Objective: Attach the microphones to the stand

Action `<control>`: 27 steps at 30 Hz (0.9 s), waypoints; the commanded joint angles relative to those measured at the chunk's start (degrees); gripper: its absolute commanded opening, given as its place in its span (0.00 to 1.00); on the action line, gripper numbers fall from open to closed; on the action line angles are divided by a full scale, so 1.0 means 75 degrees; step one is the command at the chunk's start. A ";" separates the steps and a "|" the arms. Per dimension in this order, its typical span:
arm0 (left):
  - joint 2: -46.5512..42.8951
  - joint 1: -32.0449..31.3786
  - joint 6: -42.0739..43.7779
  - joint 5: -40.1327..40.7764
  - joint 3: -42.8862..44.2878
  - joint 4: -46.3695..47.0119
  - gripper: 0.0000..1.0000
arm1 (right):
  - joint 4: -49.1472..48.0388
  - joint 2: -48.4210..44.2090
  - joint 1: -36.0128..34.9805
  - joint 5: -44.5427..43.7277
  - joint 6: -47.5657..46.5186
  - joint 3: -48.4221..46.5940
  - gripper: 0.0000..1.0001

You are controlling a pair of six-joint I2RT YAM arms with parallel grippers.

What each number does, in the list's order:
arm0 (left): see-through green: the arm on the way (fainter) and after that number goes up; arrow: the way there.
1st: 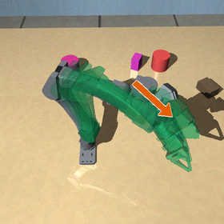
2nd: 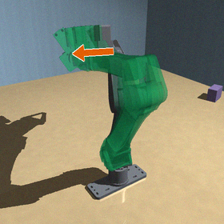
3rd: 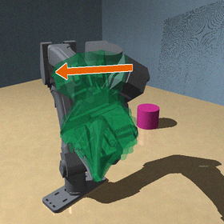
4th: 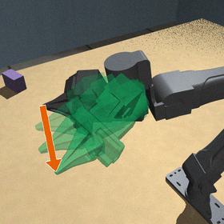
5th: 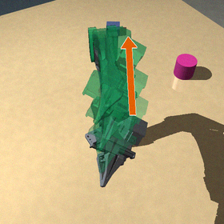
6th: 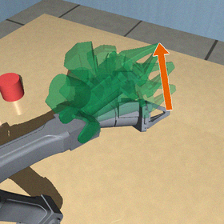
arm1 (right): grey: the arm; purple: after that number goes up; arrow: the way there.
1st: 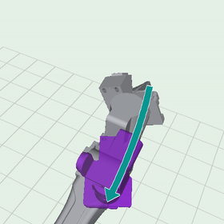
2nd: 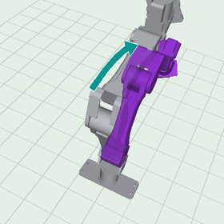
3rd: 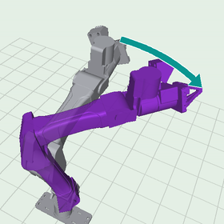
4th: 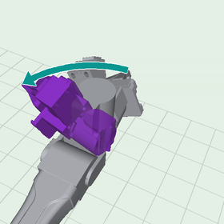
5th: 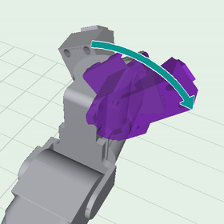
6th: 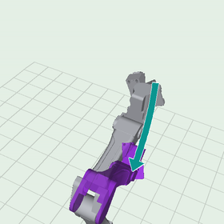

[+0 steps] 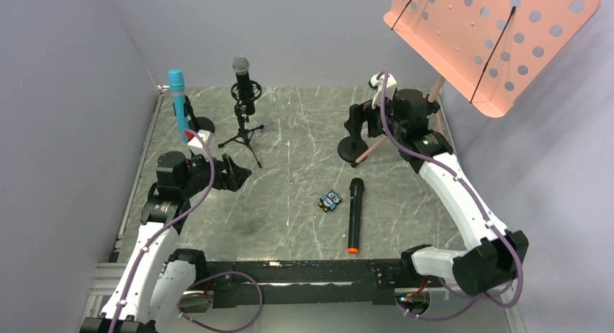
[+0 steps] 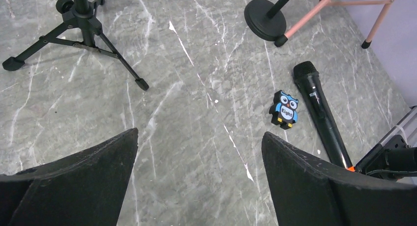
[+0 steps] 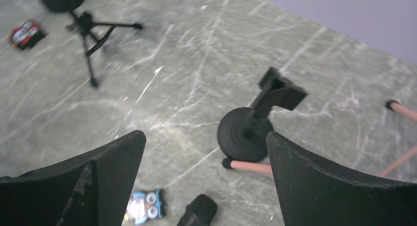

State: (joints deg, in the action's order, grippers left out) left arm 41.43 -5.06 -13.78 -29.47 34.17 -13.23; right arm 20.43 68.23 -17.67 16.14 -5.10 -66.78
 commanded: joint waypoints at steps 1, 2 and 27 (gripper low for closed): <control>-0.0278 0.0007 -0.0095 -0.0336 0.0054 0.0187 0.99 | -0.0287 0.0416 -0.0118 -0.2391 0.1524 -0.0737 1.00; -0.0304 0.0007 -0.0445 -0.0383 -0.0065 0.0401 0.99 | -0.0349 0.0404 -0.0111 -0.2377 0.1650 -0.0627 1.00; 0.7736 -0.5211 -0.2234 0.4694 0.9162 -0.2522 0.86 | 0.0697 -0.1912 0.3537 0.2706 -0.1093 0.2687 1.00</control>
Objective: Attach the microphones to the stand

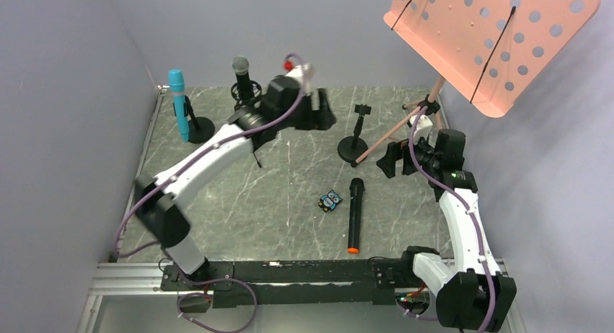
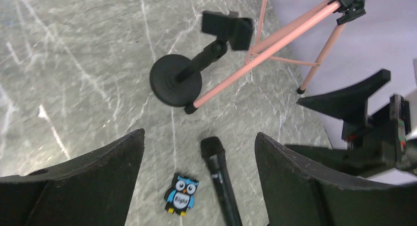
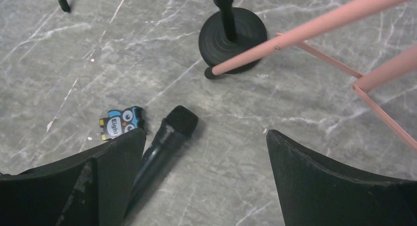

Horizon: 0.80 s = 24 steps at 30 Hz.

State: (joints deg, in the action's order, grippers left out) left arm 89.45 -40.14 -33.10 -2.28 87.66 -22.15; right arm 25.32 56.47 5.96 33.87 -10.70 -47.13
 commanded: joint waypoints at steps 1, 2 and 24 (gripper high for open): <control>0.1765 -0.0628 0.0462 0.1052 0.2603 -0.1457 0.85 | 0.0082 -0.0339 0.0434 0.0337 -0.0343 0.0067 1.00; 0.2205 -0.0701 0.0578 0.0972 0.3167 -0.1566 0.84 | 0.0135 -0.0301 0.0471 0.0351 -0.0343 0.0032 1.00; 0.4905 -0.1242 0.0960 0.1686 0.5702 -0.0012 0.59 | 0.0227 -0.0510 0.0540 0.0557 -0.0109 -0.0055 1.00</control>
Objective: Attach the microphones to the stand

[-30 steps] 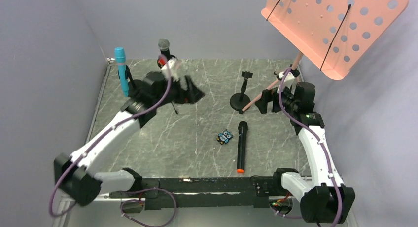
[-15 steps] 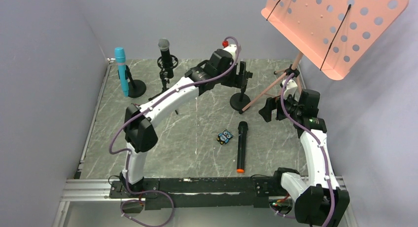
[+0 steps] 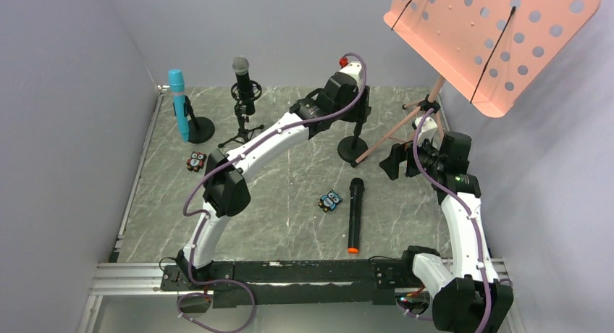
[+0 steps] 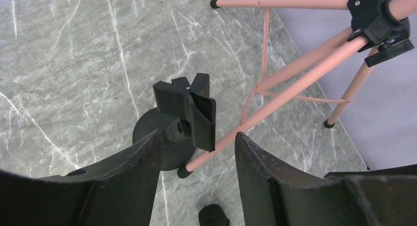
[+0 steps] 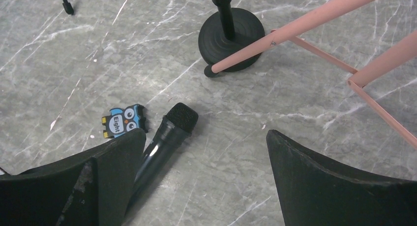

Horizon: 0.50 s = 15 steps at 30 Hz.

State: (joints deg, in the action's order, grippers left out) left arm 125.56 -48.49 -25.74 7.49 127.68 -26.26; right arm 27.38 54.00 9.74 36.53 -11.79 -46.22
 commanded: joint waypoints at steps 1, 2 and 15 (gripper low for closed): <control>0.0121 -0.0152 -0.0041 0.0452 0.0354 0.0597 0.59 | -0.0041 -0.0191 0.0038 0.0207 0.0034 -0.0178 1.00; 0.0163 -0.0164 -0.0068 0.0516 0.0361 0.0623 0.59 | -0.0050 -0.0200 0.0041 0.0209 0.0037 -0.0178 1.00; 0.0734 -0.0361 0.0115 0.1699 0.0797 0.0583 0.42 | -0.0030 -0.0193 0.0040 0.0256 0.0049 -0.0178 1.00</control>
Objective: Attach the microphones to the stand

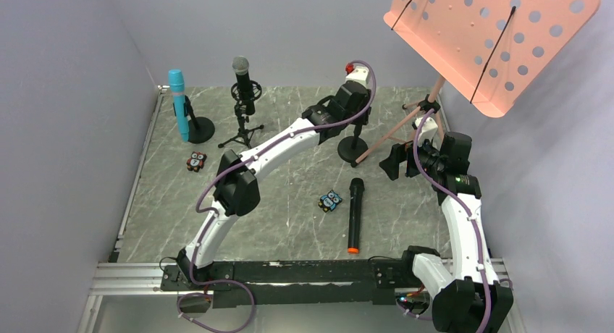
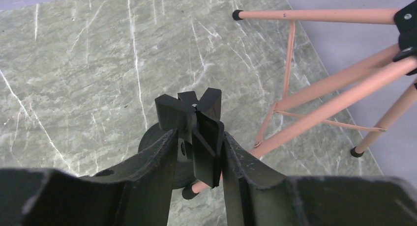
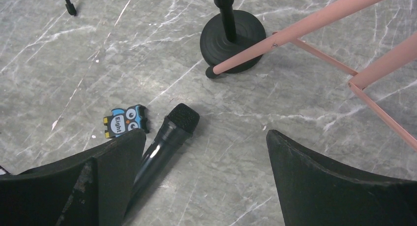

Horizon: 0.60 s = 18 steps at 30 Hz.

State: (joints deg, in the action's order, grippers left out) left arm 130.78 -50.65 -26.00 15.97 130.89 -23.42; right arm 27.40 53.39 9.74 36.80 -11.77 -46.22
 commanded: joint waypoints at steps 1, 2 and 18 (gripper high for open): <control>0.0055 -0.0067 0.0185 0.0596 0.0381 0.0219 0.40 | -0.0032 -0.0102 0.0038 0.0226 0.0036 -0.0178 1.00; 0.0068 -0.0068 0.0220 0.0611 0.0392 0.0233 0.38 | -0.0032 -0.0099 0.0038 0.0227 0.0034 -0.0175 1.00; -0.1996 0.0235 0.2293 -0.0441 -0.1948 0.2428 0.07 | 0.0015 0.0030 0.0038 0.0244 -0.0036 -0.0155 1.00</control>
State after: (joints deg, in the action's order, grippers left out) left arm 125.38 -50.87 -15.38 18.00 119.57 -14.63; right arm 27.42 53.58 9.74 37.60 -11.81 -46.22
